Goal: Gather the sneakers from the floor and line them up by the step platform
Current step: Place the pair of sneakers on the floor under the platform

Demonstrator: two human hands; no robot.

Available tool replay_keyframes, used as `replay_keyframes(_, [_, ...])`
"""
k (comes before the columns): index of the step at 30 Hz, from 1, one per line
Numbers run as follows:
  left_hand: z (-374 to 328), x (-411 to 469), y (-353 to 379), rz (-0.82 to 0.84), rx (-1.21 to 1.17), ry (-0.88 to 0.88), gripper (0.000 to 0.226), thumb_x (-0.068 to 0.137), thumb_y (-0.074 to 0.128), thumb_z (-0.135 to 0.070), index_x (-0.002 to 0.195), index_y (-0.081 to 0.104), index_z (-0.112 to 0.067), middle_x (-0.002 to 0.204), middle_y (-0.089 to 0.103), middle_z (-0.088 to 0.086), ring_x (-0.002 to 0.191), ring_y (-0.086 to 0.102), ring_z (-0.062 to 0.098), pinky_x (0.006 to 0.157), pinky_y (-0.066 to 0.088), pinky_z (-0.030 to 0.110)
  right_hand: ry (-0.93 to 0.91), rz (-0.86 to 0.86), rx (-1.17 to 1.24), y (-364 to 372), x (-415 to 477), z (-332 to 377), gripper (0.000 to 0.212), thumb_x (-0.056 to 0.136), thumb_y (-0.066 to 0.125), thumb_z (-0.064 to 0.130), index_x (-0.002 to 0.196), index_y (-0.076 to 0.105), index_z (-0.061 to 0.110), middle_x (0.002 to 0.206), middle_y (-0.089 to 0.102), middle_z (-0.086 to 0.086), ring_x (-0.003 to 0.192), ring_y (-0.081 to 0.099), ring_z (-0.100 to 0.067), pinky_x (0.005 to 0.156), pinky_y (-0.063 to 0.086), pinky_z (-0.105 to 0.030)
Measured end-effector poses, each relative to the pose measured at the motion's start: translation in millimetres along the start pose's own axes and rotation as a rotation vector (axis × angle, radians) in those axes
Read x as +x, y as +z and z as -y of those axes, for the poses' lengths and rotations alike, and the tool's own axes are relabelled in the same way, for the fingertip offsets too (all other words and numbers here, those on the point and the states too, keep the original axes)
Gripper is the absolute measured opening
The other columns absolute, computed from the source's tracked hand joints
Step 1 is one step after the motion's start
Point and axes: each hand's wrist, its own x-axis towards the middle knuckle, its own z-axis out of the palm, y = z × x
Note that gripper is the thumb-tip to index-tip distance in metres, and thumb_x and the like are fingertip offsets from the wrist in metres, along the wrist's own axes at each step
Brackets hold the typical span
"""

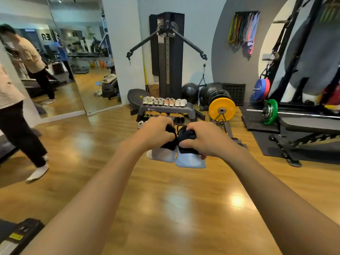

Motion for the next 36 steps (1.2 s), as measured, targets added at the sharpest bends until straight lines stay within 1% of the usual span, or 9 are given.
replay_keyframes(4, [51, 98, 22, 0.080, -0.033, 0.007, 0.009, 0.077, 0.067, -0.017, 0.076, 0.058, -0.014, 0.079, 0.060, 0.005, 0.077, 0.055, 0.023, 0.061, 0.042, 0.032, 0.051, 0.018, 0.005, 3, 94, -42, 0.030, 0.085, 0.068, 0.043, 0.086, 0.053, 0.016, 0.083, 0.059, -0.004, 0.071, 0.060, -0.024, 0.056, 0.047, -0.035])
replay_keyframes(7, [77, 171, 36, 0.102, -0.066, 0.019, 0.019, 0.077, 0.066, -0.015, 0.066, 0.051, -0.021, 0.067, 0.053, -0.003, 0.068, 0.050, 0.018, 0.052, 0.034, 0.026, 0.081, 0.010, 0.017, 5, 163, -70, 0.029, 0.085, 0.068, 0.042, 0.091, 0.056, 0.016, 0.087, 0.063, -0.005, 0.075, 0.060, -0.024, 0.056, 0.046, -0.032])
replay_keyframes(13, [145, 318, 66, 0.111, -0.058, 0.020, 0.020, 0.077, 0.065, -0.014, 0.065, 0.050, -0.019, 0.071, 0.058, 0.004, 0.067, 0.053, 0.021, 0.052, 0.035, 0.029, 0.091, 0.000, 0.055, 21, 322, -140, 0.029, 0.084, 0.069, 0.041, 0.091, 0.058, 0.016, 0.080, 0.064, -0.004, 0.058, 0.056, -0.014, 0.055, 0.048, -0.034])
replay_keyframes(18, [211, 431, 80, 0.137, -0.046, -0.027, 0.018, 0.081, 0.066, -0.016, 0.073, 0.051, -0.022, 0.074, 0.056, -0.003, 0.074, 0.051, 0.018, 0.053, 0.033, 0.026, 0.061, 0.034, 0.070, 35, 460, -194, 0.025, 0.083, 0.069, 0.044, 0.085, 0.056, 0.022, 0.079, 0.063, 0.001, 0.069, 0.061, -0.017, 0.053, 0.045, -0.030])
replay_keyframes(23, [284, 538, 79, 0.148, -0.013, -0.059, 0.014, 0.083, 0.067, -0.019, 0.080, 0.053, -0.019, 0.078, 0.055, -0.001, 0.076, 0.051, 0.018, 0.059, 0.034, 0.029, 0.037, 0.069, 0.096, 45, 596, -224, 0.026, 0.083, 0.069, 0.045, 0.083, 0.057, 0.022, 0.072, 0.064, 0.003, 0.054, 0.062, -0.013, 0.053, 0.055, -0.034])
replay_keyframes(27, [355, 634, 92, 0.130, -0.022, -0.072, 0.009, 0.084, 0.066, -0.018, 0.083, 0.057, -0.016, 0.081, 0.061, 0.003, 0.077, 0.055, 0.020, 0.060, 0.039, 0.031, 0.014, 0.053, 0.077, 64, 710, -252, 0.025, 0.083, 0.068, 0.045, 0.076, 0.052, 0.027, 0.073, 0.061, 0.006, 0.059, 0.061, -0.013, 0.050, 0.051, -0.032])
replay_keyframes(30, [408, 709, 105, 0.118, -0.024, -0.075, 0.008, 0.085, 0.065, -0.018, 0.085, 0.057, -0.017, 0.089, 0.065, 0.006, 0.077, 0.056, 0.020, 0.060, 0.039, 0.031, 0.059, 0.066, 0.135, 78, 793, -273, 0.023, 0.083, 0.068, 0.043, 0.091, 0.057, 0.025, 0.081, 0.062, 0.006, 0.056, 0.064, -0.014, 0.046, 0.055, -0.031])
replay_keyframes(33, [455, 783, 117, 0.094, -0.044, -0.071, 0.011, 0.084, 0.065, -0.017, 0.083, 0.055, -0.018, 0.091, 0.066, 0.007, 0.075, 0.051, 0.017, 0.060, 0.034, 0.029, 0.109, 0.072, 0.193, 87, 870, -299, 0.038, 0.084, 0.068, 0.044, 0.113, 0.059, 0.021, 0.098, 0.066, -0.002, 0.055, 0.067, -0.016, 0.049, 0.058, -0.035])
replay_keyframes(36, [491, 855, 133, 0.088, -0.063, -0.085, 0.009, 0.084, 0.065, -0.015, 0.089, 0.058, -0.013, 0.093, 0.066, 0.008, 0.079, 0.052, 0.019, 0.064, 0.036, 0.029, 0.144, 0.038, 0.231, 93, 938, -330, 0.024, 0.083, 0.068, 0.043, 0.091, 0.058, 0.022, 0.079, 0.065, 0.002, 0.048, 0.065, -0.014, 0.048, 0.057, -0.034])
